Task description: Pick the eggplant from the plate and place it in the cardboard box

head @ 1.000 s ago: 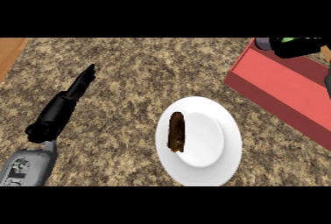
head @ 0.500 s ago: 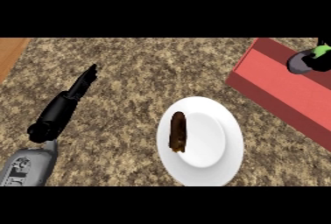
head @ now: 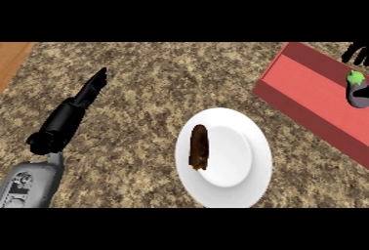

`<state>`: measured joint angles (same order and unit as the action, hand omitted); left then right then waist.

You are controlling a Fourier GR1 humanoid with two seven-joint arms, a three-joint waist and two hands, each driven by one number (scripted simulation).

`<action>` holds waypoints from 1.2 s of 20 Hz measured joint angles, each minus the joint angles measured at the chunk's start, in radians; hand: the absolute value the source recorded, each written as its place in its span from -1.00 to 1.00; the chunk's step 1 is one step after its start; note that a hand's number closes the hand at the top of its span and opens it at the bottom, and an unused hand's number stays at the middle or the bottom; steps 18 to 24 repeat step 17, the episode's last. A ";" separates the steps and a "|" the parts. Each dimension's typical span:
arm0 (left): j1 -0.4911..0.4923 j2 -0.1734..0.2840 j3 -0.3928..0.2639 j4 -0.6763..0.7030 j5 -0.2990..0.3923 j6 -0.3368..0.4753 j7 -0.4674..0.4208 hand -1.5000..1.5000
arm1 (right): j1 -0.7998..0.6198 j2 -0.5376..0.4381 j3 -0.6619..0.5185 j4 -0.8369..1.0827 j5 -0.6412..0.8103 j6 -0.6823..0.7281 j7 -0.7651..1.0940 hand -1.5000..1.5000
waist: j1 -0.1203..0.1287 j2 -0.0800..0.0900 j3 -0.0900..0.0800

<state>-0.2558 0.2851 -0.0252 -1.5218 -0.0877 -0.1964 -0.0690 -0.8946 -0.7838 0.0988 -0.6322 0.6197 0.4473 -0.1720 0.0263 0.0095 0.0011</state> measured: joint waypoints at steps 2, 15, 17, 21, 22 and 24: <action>0.016 -0.008 -0.007 -0.005 -0.008 0.003 -0.006 0.00 | -0.013 0.007 -0.019 0.021 -0.015 -0.001 -0.059 -1.00 | -0.001 -0.001 0.000; 0.006 -0.013 -0.002 -0.012 -0.009 0.003 0.012 0.00 | -0.103 0.042 -0.529 0.242 -0.488 -0.056 -0.052 -1.00 | -0.005 0.000 0.002; 0.003 -0.011 0.003 -0.011 -0.005 -0.002 0.011 0.00 | -0.099 0.011 -0.574 0.282 -0.522 -0.052 -0.057 -1.00 | -0.001 0.002 0.002; 0.003 -0.011 0.003 -0.011 -0.005 -0.002 0.011 0.00 | -0.099 0.011 -0.574 0.282 -0.522 -0.052 -0.057 -1.00 | -0.001 0.002 0.002; 0.003 -0.011 0.003 -0.011 -0.005 -0.002 0.011 0.00 | -0.099 0.011 -0.574 0.282 -0.522 -0.052 -0.057 -1.00 | -0.001 0.002 0.002; 0.003 -0.011 0.003 -0.011 -0.005 -0.002 0.011 0.00 | -0.099 0.011 -0.574 0.282 -0.522 -0.052 -0.057 -1.00 | -0.001 0.002 0.002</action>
